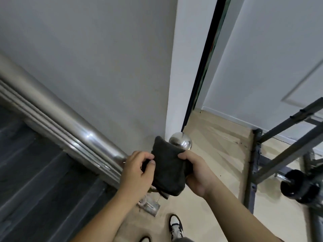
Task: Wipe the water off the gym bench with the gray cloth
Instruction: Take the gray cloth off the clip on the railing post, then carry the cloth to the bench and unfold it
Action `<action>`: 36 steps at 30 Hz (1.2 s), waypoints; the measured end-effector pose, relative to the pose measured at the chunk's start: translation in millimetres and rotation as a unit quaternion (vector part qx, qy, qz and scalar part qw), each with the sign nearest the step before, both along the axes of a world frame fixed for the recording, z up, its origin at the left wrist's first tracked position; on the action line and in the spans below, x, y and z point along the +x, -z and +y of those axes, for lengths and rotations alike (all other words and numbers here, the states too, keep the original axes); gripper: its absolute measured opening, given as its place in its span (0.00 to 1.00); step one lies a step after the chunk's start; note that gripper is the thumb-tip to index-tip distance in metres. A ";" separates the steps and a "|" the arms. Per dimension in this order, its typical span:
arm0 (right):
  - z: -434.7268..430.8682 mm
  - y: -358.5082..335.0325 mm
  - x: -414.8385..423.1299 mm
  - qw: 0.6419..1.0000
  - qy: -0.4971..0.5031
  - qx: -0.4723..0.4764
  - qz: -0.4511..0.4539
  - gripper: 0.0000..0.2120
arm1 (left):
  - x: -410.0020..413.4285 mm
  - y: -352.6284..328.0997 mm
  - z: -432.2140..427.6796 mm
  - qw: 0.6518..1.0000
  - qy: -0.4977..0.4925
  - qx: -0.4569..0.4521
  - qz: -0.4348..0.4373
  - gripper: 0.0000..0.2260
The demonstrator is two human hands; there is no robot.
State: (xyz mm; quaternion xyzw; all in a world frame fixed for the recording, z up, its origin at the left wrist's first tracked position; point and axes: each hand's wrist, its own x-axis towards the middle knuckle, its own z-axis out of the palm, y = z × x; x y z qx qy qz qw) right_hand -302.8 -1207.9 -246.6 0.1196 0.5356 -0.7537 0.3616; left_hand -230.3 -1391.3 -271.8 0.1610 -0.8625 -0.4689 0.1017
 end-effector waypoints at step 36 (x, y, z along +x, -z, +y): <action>723.4 -11.9 571.1 0.724 0.664 0.138 -0.124 0.23 | 319.6 -73.9 826.3 0.593 0.599 0.296 -0.449 0.14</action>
